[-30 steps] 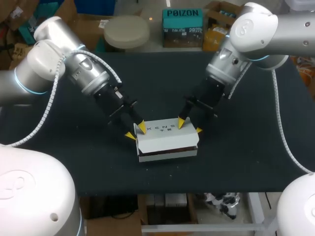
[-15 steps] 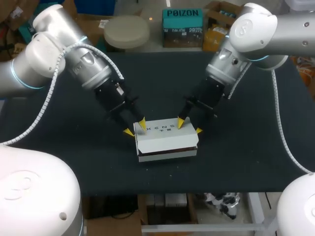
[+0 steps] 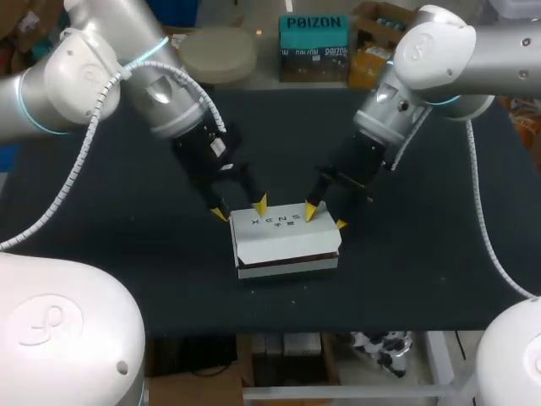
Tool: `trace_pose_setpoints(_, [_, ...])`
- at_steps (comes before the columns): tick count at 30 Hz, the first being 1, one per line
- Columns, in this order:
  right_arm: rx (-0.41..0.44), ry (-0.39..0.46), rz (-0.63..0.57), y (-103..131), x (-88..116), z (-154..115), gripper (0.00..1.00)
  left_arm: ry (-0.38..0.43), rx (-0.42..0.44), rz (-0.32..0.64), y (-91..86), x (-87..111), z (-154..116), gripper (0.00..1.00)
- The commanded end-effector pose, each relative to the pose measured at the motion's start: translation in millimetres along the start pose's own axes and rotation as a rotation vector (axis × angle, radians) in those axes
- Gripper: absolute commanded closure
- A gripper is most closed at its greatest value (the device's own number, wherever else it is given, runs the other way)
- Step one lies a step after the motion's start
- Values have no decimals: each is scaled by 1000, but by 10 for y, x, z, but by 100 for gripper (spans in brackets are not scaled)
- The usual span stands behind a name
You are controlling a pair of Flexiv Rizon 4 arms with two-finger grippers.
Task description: Assemble the packaging by folding the flat box into shape, placing the metal phone stand inside, and closing the box properly
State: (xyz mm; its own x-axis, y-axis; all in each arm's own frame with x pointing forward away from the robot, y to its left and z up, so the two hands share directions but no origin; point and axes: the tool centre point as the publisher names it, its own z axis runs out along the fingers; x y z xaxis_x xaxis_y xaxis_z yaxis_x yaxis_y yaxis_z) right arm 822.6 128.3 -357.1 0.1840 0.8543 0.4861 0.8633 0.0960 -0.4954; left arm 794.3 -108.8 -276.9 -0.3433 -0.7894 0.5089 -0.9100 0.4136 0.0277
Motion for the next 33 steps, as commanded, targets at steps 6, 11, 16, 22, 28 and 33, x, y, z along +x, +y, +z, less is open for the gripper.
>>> trace_pose_setpoints(6, [4,-2,0,21,9,5,43,-225,-5,266,18,203,-124,0])
trace_pose_setpoints(11, [4,-2,0,21,9,5,44,-358,-41,504,9,320,-121,0])
trace_pose_setpoints(16, [4,-2,0,21,9,5,45,-489,-95,690,30,408,-70,0])
trace_pose_setpoints(22, [4,-2,0,21,9,5,45,-517,-86,728,33,424,-50,0])
trace_pose_setpoints(28, [4,-2,0,21,9,5,46,-517,-86,728,33,424,-50,0])
trace_pose_setpoints(33, [4,-2,0,21,9,5,46,-517,-86,728,33,424,-50,0])
